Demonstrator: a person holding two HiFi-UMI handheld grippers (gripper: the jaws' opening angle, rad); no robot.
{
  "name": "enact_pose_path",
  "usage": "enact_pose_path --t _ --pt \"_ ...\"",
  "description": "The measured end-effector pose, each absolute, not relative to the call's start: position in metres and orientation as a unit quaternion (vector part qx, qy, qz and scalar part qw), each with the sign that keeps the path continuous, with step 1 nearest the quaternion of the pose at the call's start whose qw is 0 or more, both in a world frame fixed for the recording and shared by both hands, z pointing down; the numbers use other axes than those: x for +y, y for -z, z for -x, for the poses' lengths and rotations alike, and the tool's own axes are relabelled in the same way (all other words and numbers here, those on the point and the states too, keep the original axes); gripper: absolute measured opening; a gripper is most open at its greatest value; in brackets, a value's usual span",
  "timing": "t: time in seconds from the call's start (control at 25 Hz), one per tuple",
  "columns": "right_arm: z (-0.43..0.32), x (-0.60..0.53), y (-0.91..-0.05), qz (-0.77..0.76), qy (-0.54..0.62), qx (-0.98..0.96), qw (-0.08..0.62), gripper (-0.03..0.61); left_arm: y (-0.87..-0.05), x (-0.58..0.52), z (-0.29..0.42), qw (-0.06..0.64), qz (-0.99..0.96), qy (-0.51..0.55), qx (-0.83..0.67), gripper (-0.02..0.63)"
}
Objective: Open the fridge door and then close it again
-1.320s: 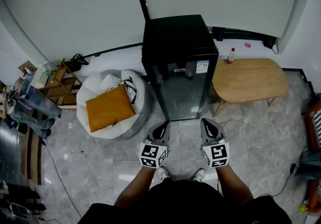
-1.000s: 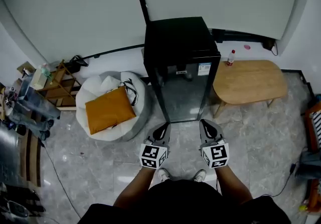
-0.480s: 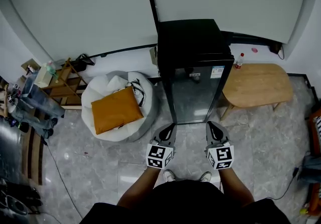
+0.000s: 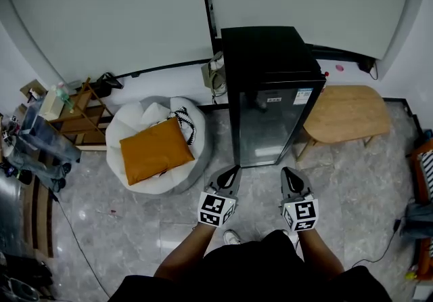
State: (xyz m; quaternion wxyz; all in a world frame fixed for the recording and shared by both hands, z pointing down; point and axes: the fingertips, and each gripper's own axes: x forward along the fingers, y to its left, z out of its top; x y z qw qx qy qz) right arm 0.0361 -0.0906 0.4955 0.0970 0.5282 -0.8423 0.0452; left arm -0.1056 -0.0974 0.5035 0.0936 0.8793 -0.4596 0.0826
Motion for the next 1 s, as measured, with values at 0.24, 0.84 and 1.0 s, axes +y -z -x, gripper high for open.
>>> enact_pose_path --t 0.24,0.84,1.0 --pt "-0.026 -0.103 -0.495 -0.538 -0.048 -0.836 0.092 0.017 -0.508 -0.111 0.108 0.096 -0.887 -0.077 -0.445 0.025" --pt "-0.025 -0.191 -0.517 -0.477 -0.064 -0.871 0.103 0.017 -0.527 -0.2 0.113 0.108 -0.853 -0.111 -0.499 0.025" --pt "-0.027 -0.215 -0.52 -0.464 -0.066 -0.877 0.105 0.017 -0.533 -0.224 0.121 0.116 -0.84 -0.122 -0.516 0.025"
